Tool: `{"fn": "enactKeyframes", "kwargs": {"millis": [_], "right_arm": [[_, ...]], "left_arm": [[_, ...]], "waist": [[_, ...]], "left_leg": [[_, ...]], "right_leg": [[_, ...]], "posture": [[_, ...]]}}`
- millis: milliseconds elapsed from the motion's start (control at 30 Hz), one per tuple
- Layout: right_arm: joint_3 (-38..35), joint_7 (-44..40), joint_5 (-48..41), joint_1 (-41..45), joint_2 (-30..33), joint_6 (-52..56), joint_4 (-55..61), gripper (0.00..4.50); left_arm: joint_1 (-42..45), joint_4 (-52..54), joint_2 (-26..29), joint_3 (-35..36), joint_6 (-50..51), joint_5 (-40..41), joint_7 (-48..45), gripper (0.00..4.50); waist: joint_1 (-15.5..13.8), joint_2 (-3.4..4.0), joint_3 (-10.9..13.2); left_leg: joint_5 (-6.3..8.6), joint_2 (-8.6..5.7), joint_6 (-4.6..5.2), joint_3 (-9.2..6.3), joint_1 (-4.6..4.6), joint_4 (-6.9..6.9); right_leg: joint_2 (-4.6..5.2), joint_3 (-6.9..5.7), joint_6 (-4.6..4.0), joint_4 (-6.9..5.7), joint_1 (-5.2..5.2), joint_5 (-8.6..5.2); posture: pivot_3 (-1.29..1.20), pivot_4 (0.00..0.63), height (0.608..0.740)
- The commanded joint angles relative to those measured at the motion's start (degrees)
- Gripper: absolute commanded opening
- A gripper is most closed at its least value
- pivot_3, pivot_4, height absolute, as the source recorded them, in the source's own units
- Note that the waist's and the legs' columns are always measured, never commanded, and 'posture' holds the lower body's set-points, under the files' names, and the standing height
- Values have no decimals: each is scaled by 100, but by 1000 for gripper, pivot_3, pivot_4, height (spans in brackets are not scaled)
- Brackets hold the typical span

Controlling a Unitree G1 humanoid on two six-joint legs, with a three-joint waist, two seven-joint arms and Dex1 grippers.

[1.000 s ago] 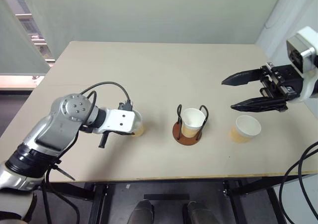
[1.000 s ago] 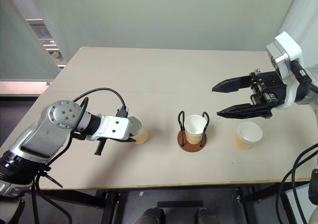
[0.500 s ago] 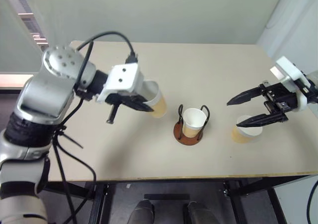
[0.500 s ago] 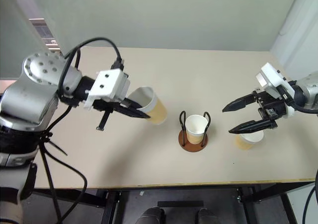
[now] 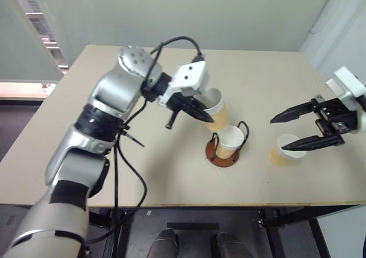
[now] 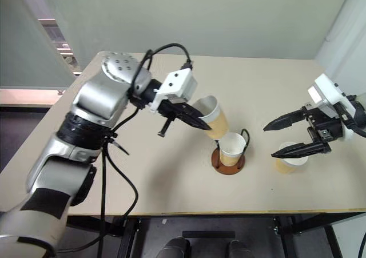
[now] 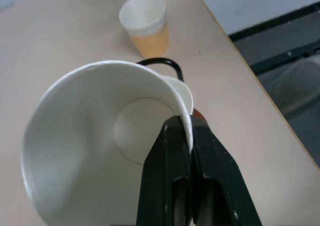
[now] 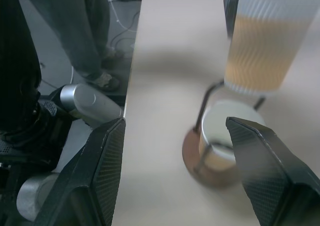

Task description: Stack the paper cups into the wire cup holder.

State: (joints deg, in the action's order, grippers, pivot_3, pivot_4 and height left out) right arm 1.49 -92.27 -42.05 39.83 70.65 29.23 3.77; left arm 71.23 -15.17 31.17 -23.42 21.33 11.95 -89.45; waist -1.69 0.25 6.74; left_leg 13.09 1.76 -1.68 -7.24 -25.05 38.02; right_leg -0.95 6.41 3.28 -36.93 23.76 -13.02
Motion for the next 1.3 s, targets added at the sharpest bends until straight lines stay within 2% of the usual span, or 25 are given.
{"fn": "enactKeyframes", "kwargs": {"millis": [33, 300, 867, 1300], "right_arm": [[-497, -22, -197, 14, 309, 312, 132, 3337], [-931, -23, -556, -128, 474, 989, 318, 3337], [-1183, 17, -240, -381, 614, 696, 0, 3337], [-1531, 165, 195, -458, 730, 553, -209, 3337]], "left_arm": [[406, -271, -296, 117, -226, 13, -132, 9], [747, -360, -193, 218, -137, 412, -305, 9], [683, -1259, -1175, -210, -1108, -543, -1, 9], [313, -1210, -1368, -579, -1705, -1156, -10, 9]], "waist": [[-18, 0, 0], [-23, 0, 0], [-104, 0, 0], [-117, 1, -1]], "left_leg": [[2, -3, 0, 2, -4, 7], [2, -8, 2, 19, 0, 14], [13, -22, 20, 26, 1, 29], [32, -50, 51, 32, 1, 69]], "right_leg": [[3, 1, 6, 1, -2, 1], [2, 11, 26, 7, -9, 3], [7, 16, 57, 3, -21, -3], [23, 16, 90, 2, -36, -5]], "posture": [[0, 150, 740], [0, 150, 740], [0, 150, 740], [0, 150, 740]]}}
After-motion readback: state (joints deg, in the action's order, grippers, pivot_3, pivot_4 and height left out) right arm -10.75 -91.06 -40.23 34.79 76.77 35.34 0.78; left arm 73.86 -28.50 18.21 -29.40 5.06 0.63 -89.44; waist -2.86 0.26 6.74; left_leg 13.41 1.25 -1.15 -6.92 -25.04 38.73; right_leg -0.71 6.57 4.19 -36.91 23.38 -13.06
